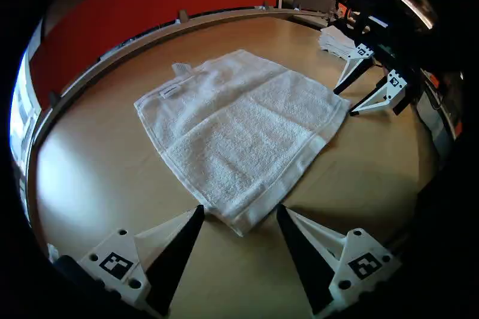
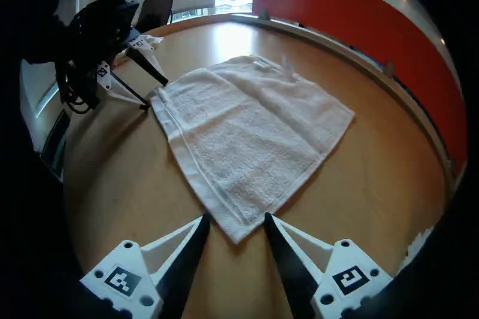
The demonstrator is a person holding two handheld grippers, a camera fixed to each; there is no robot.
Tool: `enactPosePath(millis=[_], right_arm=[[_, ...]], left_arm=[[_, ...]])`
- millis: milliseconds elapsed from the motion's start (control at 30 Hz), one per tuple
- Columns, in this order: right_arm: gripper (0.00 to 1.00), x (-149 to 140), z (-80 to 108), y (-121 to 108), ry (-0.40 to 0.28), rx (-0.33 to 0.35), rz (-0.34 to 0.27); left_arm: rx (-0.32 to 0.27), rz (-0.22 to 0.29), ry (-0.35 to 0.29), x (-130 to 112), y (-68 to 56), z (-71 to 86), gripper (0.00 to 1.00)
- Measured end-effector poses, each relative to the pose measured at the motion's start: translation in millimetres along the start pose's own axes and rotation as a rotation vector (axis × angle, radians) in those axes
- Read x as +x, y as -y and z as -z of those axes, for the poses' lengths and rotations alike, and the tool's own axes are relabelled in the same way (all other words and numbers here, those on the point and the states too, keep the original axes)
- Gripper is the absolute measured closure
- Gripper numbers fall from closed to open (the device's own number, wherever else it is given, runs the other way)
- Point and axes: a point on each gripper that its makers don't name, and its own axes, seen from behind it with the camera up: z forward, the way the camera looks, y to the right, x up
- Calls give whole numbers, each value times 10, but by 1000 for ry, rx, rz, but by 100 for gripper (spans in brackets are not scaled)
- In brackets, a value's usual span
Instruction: Fold towel
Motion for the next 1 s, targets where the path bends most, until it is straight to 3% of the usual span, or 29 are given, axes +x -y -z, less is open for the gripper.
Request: enactPosePath(millis=[367,567,633,767,1000], right_arm=[[66,7,6,20,-1,-1,-6],[75,8,2,3,0,-7,-22],[77,12,0,-5,-1,-10,-26],[87,44,4,-27,-14,-19,-36],[90,60,11,-29,-16,-24,-41]], left_arm=[[9,7,11,-4,6,8,31],[9,7,14,-2,-29,-6,52],[12,8,16,3,-33,-9,66],[15,20,20,12,-39,-11,81],[2,70,26,28,-29,8,84]])
